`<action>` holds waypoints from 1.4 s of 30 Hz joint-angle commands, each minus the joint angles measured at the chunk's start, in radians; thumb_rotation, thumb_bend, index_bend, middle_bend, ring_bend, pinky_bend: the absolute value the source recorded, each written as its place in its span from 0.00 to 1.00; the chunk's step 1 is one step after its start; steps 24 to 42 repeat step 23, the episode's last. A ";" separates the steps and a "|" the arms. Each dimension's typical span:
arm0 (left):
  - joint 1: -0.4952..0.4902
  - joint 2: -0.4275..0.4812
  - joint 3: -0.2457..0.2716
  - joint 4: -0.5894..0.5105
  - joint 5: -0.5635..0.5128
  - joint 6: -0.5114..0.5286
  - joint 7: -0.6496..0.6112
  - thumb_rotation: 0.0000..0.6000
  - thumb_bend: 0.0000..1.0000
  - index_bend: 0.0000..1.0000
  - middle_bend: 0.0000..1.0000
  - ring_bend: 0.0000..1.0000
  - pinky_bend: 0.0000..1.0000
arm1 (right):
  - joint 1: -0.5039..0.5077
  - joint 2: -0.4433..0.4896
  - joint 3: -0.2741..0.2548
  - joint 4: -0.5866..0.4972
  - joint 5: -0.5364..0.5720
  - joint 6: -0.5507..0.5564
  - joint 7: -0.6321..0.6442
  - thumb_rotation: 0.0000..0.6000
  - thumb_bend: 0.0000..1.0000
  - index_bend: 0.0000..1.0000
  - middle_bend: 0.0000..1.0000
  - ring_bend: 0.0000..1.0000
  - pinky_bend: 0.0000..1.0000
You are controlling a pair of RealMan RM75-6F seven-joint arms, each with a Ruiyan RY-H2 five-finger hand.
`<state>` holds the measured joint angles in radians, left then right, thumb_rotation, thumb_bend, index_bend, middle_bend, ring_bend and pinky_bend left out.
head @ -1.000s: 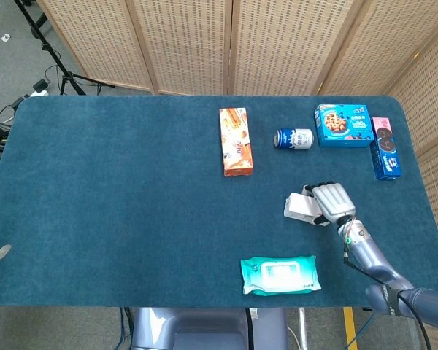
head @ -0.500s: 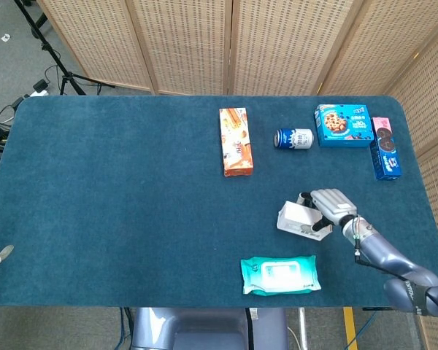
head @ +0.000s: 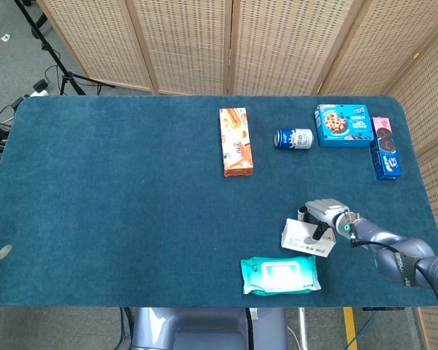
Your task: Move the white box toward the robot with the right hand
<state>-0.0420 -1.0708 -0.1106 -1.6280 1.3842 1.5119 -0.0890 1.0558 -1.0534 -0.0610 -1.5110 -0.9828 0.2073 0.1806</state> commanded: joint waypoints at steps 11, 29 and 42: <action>0.002 0.000 0.003 -0.005 0.009 0.006 0.002 1.00 0.00 0.00 0.00 0.00 0.00 | -0.082 0.035 0.002 -0.099 0.036 0.303 -0.075 1.00 0.00 0.00 0.00 0.00 0.02; 0.005 0.009 0.004 0.005 0.033 0.021 -0.033 1.00 0.00 0.00 0.00 0.00 0.00 | -0.543 -0.109 0.024 -0.133 -0.380 1.251 -0.256 1.00 0.00 0.00 0.00 0.00 0.00; 0.005 0.009 0.004 0.005 0.033 0.021 -0.033 1.00 0.00 0.00 0.00 0.00 0.00 | -0.543 -0.109 0.024 -0.133 -0.380 1.251 -0.256 1.00 0.00 0.00 0.00 0.00 0.00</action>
